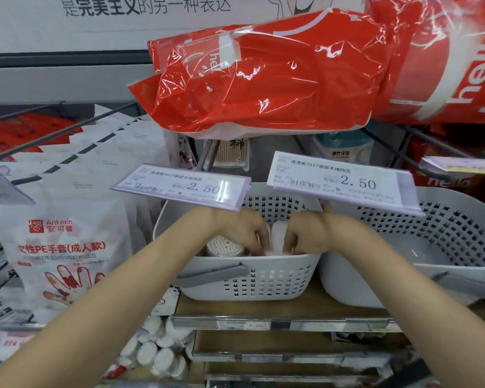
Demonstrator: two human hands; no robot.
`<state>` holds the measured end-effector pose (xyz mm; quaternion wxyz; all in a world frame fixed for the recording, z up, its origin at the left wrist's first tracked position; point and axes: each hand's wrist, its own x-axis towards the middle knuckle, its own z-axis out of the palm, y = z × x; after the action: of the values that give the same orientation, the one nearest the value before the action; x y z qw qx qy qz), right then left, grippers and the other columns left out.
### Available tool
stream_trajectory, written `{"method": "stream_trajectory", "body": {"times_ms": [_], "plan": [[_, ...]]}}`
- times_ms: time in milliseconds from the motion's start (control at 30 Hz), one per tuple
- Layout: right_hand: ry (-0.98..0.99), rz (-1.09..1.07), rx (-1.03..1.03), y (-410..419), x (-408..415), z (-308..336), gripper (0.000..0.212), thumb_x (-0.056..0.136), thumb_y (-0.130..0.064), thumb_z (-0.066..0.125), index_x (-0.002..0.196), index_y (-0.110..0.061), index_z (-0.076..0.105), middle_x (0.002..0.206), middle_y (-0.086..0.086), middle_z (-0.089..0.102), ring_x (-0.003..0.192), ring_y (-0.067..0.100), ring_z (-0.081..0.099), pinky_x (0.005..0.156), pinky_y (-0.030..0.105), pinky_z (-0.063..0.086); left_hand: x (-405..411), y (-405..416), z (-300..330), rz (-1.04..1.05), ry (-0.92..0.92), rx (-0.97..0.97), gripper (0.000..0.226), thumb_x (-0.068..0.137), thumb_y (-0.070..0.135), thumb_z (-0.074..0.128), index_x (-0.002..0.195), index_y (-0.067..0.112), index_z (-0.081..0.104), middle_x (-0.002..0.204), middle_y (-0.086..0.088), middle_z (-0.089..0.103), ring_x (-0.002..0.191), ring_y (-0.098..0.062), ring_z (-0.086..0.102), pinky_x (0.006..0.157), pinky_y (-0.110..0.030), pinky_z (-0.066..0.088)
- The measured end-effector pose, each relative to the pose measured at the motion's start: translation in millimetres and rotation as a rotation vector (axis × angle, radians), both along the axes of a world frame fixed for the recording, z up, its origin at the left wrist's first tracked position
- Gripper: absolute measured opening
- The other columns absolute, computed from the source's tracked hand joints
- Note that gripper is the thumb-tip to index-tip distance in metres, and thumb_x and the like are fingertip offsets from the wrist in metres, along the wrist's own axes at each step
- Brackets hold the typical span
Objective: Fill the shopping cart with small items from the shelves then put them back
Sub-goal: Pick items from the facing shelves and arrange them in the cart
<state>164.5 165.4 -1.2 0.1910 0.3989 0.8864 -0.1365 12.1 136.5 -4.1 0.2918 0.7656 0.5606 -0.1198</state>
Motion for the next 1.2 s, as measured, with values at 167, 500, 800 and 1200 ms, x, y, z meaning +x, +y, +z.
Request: {"method": "stream_trajectory", "body": {"times_ms": [167,500,800,1200], "plan": [[-0.152,0.008,0.013,4.2,-5.3,-5.7,0.030,0.096,-0.021,0.046,0.121,-0.018,0.062,0.121,0.000,0.063,0.115,0.019,0.054,0.087,0.034,0.035,-6.2,5.6,-3.4,0.014,0.002,-0.021,0.028,0.089,0.019,0.063,0.115,0.011,0.069,0.108,0.000,0.069,0.089,-0.007,0.058,0.086,-0.021,0.045],[0.223,0.093,-0.080,4.3,-7.8,-11.5,0.020,0.085,-0.019,0.066,0.104,-0.023,0.072,0.096,-0.012,0.066,0.094,0.008,0.062,0.087,0.025,0.050,-22.7,-3.6,-10.1,0.144,-0.055,0.200,0.022,0.089,0.031,0.059,0.099,0.015,0.071,0.097,0.004,0.067,0.094,-0.019,0.061,0.092,-0.040,0.047],[0.233,0.119,-0.196,15.5,-15.6,-26.0,0.019,0.089,-0.018,0.059,0.101,-0.023,0.073,0.088,-0.014,0.065,0.087,0.006,0.060,0.078,0.021,0.046,-33.3,-36.3,-20.7,0.317,-0.200,0.437,0.017,0.092,0.042,0.052,0.099,0.032,0.064,0.103,0.005,0.066,0.094,-0.013,0.060,0.088,-0.036,0.050],[1.107,0.270,0.315,-83.7,-12.7,-41.6,0.031,0.091,-0.026,0.049,0.116,-0.015,0.064,0.121,-0.005,0.061,0.113,0.008,0.051,0.098,0.027,0.039,-29.1,-179.8,-38.0,0.510,-0.061,1.031,0.038,0.095,0.030,0.045,0.128,0.014,0.057,0.128,0.002,0.057,0.117,-0.012,0.052,0.097,-0.024,0.041]]}}
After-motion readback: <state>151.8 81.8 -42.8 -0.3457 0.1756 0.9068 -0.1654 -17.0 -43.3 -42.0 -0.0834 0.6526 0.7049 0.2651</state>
